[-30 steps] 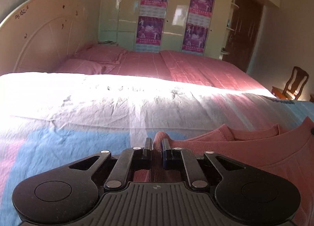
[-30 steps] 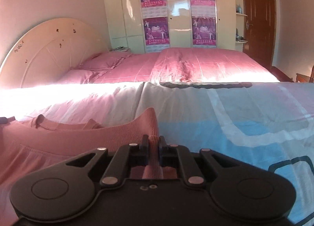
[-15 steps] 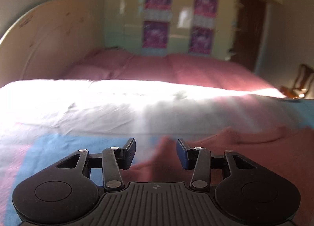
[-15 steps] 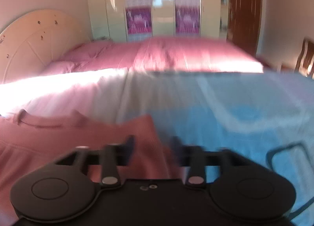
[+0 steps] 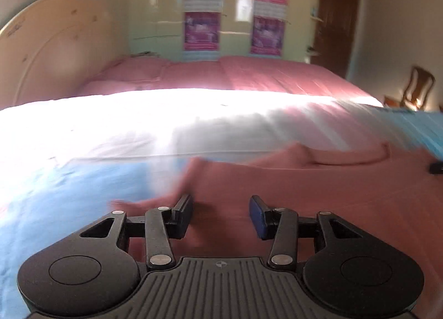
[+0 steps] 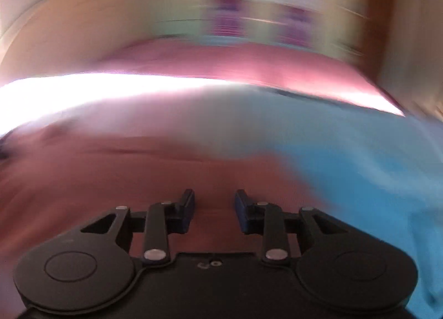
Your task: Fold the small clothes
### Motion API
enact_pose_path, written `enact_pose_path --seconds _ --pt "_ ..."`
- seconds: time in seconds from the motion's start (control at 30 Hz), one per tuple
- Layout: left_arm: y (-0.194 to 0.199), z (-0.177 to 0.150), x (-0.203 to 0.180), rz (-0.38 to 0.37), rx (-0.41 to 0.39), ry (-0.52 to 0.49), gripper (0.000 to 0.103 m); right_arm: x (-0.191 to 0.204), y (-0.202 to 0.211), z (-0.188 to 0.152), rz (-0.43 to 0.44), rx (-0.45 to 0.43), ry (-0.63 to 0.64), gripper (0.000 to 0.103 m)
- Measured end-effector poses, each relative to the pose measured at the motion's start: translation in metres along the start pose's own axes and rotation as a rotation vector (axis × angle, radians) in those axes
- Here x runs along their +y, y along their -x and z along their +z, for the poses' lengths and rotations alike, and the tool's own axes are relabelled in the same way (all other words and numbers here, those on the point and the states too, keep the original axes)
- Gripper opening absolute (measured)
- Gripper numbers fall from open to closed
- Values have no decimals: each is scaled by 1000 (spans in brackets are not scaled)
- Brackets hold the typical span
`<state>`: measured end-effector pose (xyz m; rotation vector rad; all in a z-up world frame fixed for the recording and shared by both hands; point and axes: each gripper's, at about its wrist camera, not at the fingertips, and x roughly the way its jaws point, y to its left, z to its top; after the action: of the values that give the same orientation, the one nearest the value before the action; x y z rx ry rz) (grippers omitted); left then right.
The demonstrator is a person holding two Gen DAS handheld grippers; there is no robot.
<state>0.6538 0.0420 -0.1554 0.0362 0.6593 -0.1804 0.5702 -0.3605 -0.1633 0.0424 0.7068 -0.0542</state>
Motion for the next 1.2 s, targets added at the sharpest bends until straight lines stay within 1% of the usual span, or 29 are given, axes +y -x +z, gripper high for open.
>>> enact_pose_path --seconds 0.03,0.07,0.1,0.13,0.17,0.2,0.23,0.3,0.33,0.37,0.4,0.43,0.47,0.5,0.53,0.6,0.67,0.7,0.73,0.77,0.8,0.87,0.93,1.0,1.03,1.07,1.1,1.13,1.2 --pt "3 0 1 -3 -7 -7 45 -22 2 0 38 1 -61 16" --pt "8 2 -4 4 -17 -18 45 -24 4 2 52 13 -64 17" --pt "17 3 -13 -18 -33 -33 46 -18 8 5 37 17 -40 28" --pt "28 2 -26 -60 -56 -48 46 -6 18 8 30 -10 -12 36" --pt "39 0 -43 -102 -78 -76 46 5 28 8 59 -48 13 36" --pt "45 -3 -59 -133 -85 -107 54 17 35 6 100 -68 34 37" --pt "48 -7 -77 -166 -81 -124 57 31 37 5 147 -61 62 35" --pt "45 -15 -107 -246 -46 -144 57 63 33 -6 225 -15 143 35" --pt "41 -20 -119 -251 -28 -166 57 73 31 -13 247 2 168 35" --pt "34 -26 -131 -232 4 -200 57 83 25 -20 258 26 194 35" --pt "29 -32 -136 -200 25 -221 58 87 23 -27 233 22 221 36" --pt "30 -33 -135 -199 12 -211 59 85 23 -30 225 -1 219 36" --pt "35 -31 -131 -193 24 -197 58 79 24 -28 228 5 180 36" --pt "46 -30 -129 -165 21 -201 59 73 28 -26 220 17 145 35" --pt "53 -26 -126 -148 -1 -204 59 68 35 -23 214 17 120 37" --pt "69 -30 -124 -187 -20 -158 59 68 57 -27 261 -16 119 38" --pt "77 -40 -135 -190 -31 -151 59 82 70 -38 310 -15 167 37" --pt "75 -47 -140 -185 -10 -158 59 97 65 -41 330 -4 187 37" --pt "70 -54 -143 -162 19 -161 59 103 63 -48 332 11 206 37" --pt "66 -56 -149 -156 13 -165 59 107 62 -55 315 17 226 37" --pt "71 -59 -147 -154 4 -169 59 106 64 -59 318 -1 233 37" --pt "81 -55 -141 -143 -3 -165 59 98 68 -55 327 6 217 35" --pt "89 -59 -125 -87 0 -166 59 78 81 -51 284 -6 181 38" --pt "92 -68 -95 -60 14 -132 59 51 86 -57 226 6 151 38" --pt "99 -73 -81 -50 5 -115 60 35 90 -61 192 16 135 39" --pt "105 -79 -68 -8 16 -111 65 19 96 -67 149 24 115 38" --pt "113 -86 -55 21 11 -102 73 6 100 -73 95 43 112 37" --pt "118 -92 -45 39 7 -78 76 -6 105 -81 49 56 119 36" --pt "126 -95 -41 43 3 3 76 -18 116 -89 43 54 61 38"
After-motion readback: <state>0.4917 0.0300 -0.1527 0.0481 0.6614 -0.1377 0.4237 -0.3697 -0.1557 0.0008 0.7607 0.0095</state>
